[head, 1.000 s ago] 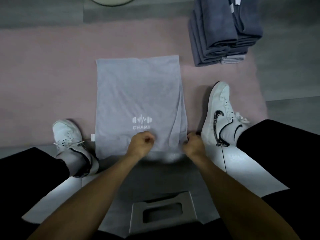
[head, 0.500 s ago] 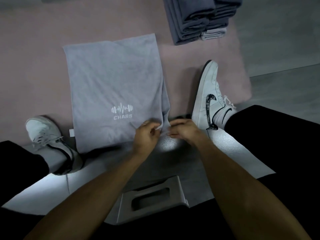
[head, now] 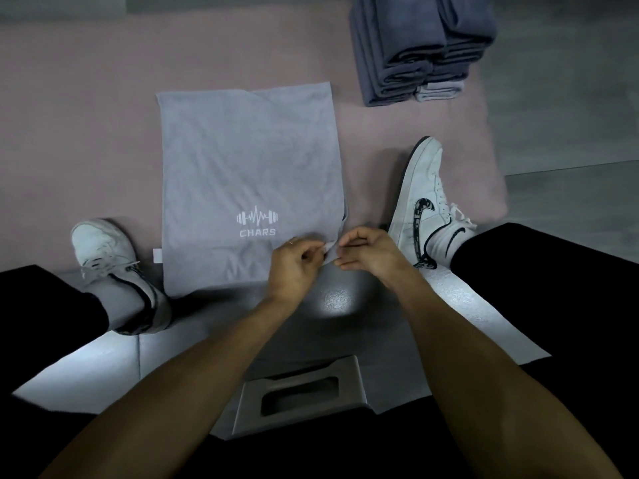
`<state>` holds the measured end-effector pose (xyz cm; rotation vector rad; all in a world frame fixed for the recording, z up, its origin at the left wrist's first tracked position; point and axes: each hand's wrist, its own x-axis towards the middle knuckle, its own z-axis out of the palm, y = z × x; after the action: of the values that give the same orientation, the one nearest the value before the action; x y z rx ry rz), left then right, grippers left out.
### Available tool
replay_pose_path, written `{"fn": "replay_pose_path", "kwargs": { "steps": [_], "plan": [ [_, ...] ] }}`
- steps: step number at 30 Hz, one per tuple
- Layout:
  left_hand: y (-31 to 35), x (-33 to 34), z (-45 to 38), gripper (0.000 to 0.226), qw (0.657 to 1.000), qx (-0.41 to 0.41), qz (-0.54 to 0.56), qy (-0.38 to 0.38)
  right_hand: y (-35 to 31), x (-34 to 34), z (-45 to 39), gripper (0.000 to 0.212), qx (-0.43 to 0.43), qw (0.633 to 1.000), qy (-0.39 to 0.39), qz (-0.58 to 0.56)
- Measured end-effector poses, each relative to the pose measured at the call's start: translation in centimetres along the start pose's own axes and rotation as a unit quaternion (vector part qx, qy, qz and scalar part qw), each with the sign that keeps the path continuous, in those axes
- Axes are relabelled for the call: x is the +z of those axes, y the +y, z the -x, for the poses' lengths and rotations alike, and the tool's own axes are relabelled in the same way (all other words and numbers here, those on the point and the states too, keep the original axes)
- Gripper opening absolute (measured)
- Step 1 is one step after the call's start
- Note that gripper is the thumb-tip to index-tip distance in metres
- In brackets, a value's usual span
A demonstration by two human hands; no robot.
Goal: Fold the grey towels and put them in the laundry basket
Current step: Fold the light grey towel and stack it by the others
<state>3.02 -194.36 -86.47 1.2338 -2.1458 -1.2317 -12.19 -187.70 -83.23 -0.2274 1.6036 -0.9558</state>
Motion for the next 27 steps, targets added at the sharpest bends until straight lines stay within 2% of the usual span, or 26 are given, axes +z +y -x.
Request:
{"fn": "replay_pose_path", "kwargs": {
  "steps": [2, 5, 9, 15, 17, 20, 22, 24, 27],
  "plan": [
    [0.0, -0.2, 0.0, 0.013, 0.999, 0.038, -0.015, -0.022, -0.1, -0.1, 0.0, 0.024, -0.016, 1.0, -0.008, 0.011],
    [0.1, -0.2, 0.1, 0.016, 0.998, 0.055, -0.012, -0.034, -0.1, -0.1, 0.0, 0.032, -0.042, 0.998, -0.021, 0.05],
    [0.0, -0.1, -0.1, 0.017, 0.998, 0.02, 0.025, -0.056, 0.6, -0.3, -0.3, 0.037, -0.068, 0.995, -0.003, 0.074],
    [-0.2, -0.6, -0.6, 0.014, 0.992, -0.026, 0.084, -0.094, 1.0, 0.2, -0.6, 0.028, -0.155, 0.971, 0.018, 0.182],
    [-0.2, -0.9, -0.8, 0.012, 0.989, -0.032, 0.086, -0.114, 0.8, 0.0, -0.9, 0.026, -0.203, 0.946, 0.011, 0.251],
    [0.0, -1.4, -1.1, 0.011, 0.987, -0.039, 0.072, -0.139, 1.0, 0.0, -1.2, 0.017, -0.28, 0.879, 0.038, 0.384],
    [0.1, -1.9, -1.1, 0.013, 0.989, -0.045, 0.04, -0.135, 0.7, 0.7, -1.2, 0.012, -0.312, 0.848, 0.058, 0.425],
    [-0.2, -2.9, -0.7, 0.016, 0.993, -0.067, 0.022, -0.099, -0.2, 2.1, -1.2, 0.01, -0.297, 0.831, 0.056, 0.467],
    [-2.0, -5.2, 0.5, 0.018, 0.987, -0.157, 0.0, -0.037, -1.7, 5.2, -1.9, 0.004, -0.242, 0.805, 0.016, 0.541]
  ]
}}
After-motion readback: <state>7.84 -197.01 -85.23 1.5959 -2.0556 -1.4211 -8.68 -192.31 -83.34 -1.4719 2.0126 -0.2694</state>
